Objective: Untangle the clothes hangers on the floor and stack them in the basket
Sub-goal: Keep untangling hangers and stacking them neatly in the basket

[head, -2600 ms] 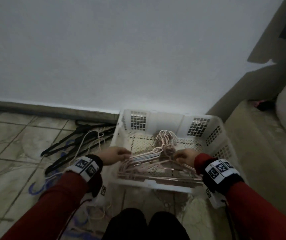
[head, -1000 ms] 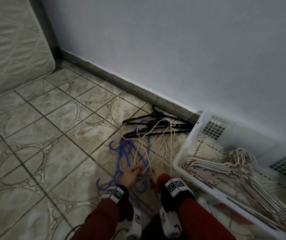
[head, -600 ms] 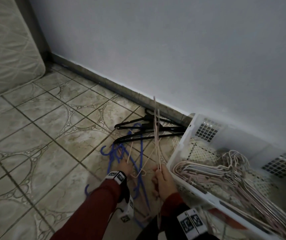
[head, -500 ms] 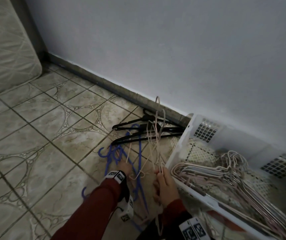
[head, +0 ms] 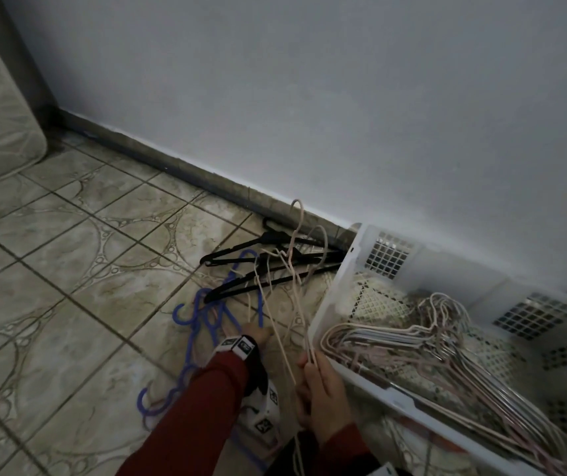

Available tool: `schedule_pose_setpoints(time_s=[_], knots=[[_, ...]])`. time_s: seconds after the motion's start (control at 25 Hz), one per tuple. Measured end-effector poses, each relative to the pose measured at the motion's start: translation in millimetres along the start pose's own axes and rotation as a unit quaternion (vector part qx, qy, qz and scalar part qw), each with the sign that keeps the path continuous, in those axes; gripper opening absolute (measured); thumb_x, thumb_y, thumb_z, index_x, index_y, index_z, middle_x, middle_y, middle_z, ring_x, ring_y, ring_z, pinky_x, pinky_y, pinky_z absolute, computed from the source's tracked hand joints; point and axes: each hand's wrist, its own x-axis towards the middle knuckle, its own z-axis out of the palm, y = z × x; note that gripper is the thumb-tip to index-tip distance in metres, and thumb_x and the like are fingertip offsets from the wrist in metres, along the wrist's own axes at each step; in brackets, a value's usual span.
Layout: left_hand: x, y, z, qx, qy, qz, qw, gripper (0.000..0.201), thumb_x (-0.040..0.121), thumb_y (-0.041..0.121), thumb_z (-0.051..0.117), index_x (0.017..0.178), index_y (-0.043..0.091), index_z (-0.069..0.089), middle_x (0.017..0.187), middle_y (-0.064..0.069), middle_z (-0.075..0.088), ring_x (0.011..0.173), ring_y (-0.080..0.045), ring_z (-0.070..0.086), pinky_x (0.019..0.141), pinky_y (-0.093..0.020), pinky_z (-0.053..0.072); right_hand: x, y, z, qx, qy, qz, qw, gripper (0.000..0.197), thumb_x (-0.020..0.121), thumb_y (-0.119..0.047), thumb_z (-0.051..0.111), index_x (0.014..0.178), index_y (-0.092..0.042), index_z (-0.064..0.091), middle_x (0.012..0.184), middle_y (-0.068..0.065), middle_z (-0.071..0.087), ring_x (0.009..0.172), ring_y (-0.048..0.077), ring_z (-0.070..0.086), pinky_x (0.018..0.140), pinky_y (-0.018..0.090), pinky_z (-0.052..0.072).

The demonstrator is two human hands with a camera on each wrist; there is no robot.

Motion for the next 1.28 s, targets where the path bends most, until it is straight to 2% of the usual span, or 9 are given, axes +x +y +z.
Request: schedule_pose_setpoints(time_s=[0.08, 0.24, 0.48, 0.68, 0.88, 1.0, 1.08, 1.16, 1.28], knots=[[0, 6, 11, 0.060, 0.064, -0.014, 0.996, 0.051, 0.097, 0.033, 0.038, 0.137, 0.000, 0.035, 0.144, -0.019, 0.036, 0.133, -0.032, 0.037, 0.108, -0.037, 0.034, -6, -5, -8, 0.002, 0.011, -0.008, 1.000, 0.025, 0.096, -0.012, 0.038, 0.074, -0.014, 0.049, 0.034, -0.006, 0.035, 0.032, 0.002, 0.028, 0.034, 0.013, 0.024], [4, -2, 13, 0.084, 0.165, -0.052, 0.981, 0.062, 0.096, 0.028, 0.042, 0.145, 0.003, 0.013, 0.153, -0.021, 0.011, 0.142, -0.035, 0.016, 0.115, -0.043, 0.023, -10, -3, -22, 0.018, 0.034, 0.004, 0.999, 0.027, 0.096, -0.007, 0.033, 0.075, -0.012, 0.048, 0.035, -0.007, 0.030, 0.030, 0.000, 0.024, 0.031, 0.012, 0.022], [16, -18, -6, 0.125, 0.126, 0.016, 0.984, 0.035, 0.096, 0.019, 0.039, 0.122, -0.002, 0.052, 0.132, -0.019, 0.054, 0.123, -0.032, 0.051, 0.100, -0.036, 0.042, -9, -7, -20, 0.097, 0.059, 0.060, 0.992, 0.024, 0.097, -0.014, 0.034, 0.078, -0.013, 0.049, 0.039, -0.008, 0.028, 0.028, 0.001, 0.023, 0.031, 0.008, 0.020], [7, -8, -7, 0.158, 0.077, 0.058, 0.983, 0.041, 0.099, 0.023, 0.032, 0.129, 0.000, 0.047, 0.140, -0.016, 0.047, 0.130, -0.029, 0.044, 0.105, -0.031, 0.035, -14, -14, -11, 0.095, 0.067, 0.068, 0.991, 0.025, 0.095, -0.018, 0.038, 0.076, -0.013, 0.052, 0.035, -0.008, 0.031, 0.027, 0.001, 0.024, 0.031, 0.008, 0.020], [13, -4, 14, 0.232, 0.112, 0.078, 0.963, 0.035, 0.100, 0.013, 0.028, 0.128, 0.005, 0.047, 0.139, -0.011, 0.048, 0.129, -0.024, 0.046, 0.104, -0.029, 0.037, -17, -14, -20, 0.123, 0.107, 0.071, 0.984, 0.021, 0.095, -0.013, 0.040, 0.084, -0.008, 0.057, 0.036, -0.006, 0.033, 0.024, 0.003, 0.026, 0.027, 0.010, 0.022], [12, -11, 14, 0.104, 0.092, 0.087, 0.987, 0.028, 0.098, 0.008, 0.034, 0.114, 0.000, 0.055, 0.120, -0.017, 0.060, 0.113, -0.022, 0.060, 0.092, -0.029, 0.047, -13, -8, -22, 0.132, 0.122, 0.066, 0.982, 0.026, 0.095, -0.017, 0.038, 0.076, -0.008, 0.054, 0.033, -0.006, 0.032, 0.023, 0.003, 0.024, 0.030, 0.007, 0.021], [3, -17, 4, -0.143, 0.061, 0.093, 0.983, 0.025, 0.095, 0.001, 0.038, 0.079, 0.002, 0.057, 0.071, -0.011, 0.069, 0.060, -0.011, 0.070, 0.055, -0.025, 0.054, -12, -7, -17, 0.128, 0.126, 0.076, 0.981, 0.029, 0.095, -0.021, 0.038, 0.073, -0.012, 0.053, 0.033, -0.006, 0.033, 0.025, 0.002, 0.024, 0.034, 0.008, 0.021], [-14, -22, -10, -0.322, 0.015, 0.133, 0.937, 0.033, 0.096, 0.000, 0.036, 0.065, 0.007, 0.046, 0.040, 0.001, 0.057, 0.032, -0.007, 0.054, 0.032, -0.017, 0.040, -14, -10, -10, 0.143, 0.124, 0.058, 0.980, 0.027, 0.096, -0.019, 0.036, 0.075, -0.013, 0.054, 0.032, -0.004, 0.035, 0.024, 0.000, 0.024, 0.032, 0.007, 0.020], [-68, -24, -42, -0.511, -0.054, 0.210, 0.832, 0.034, 0.099, 0.009, 0.029, 0.066, 0.009, 0.036, 0.039, 0.001, 0.046, 0.029, -0.005, 0.040, 0.027, -0.011, 0.025, -23, -25, 4, 0.139, 0.093, 0.003, 0.986, 0.028, 0.095, -0.013, 0.034, 0.072, -0.013, 0.050, 0.031, -0.003, 0.037, 0.023, -0.002, 0.025, 0.028, 0.006, 0.020]])
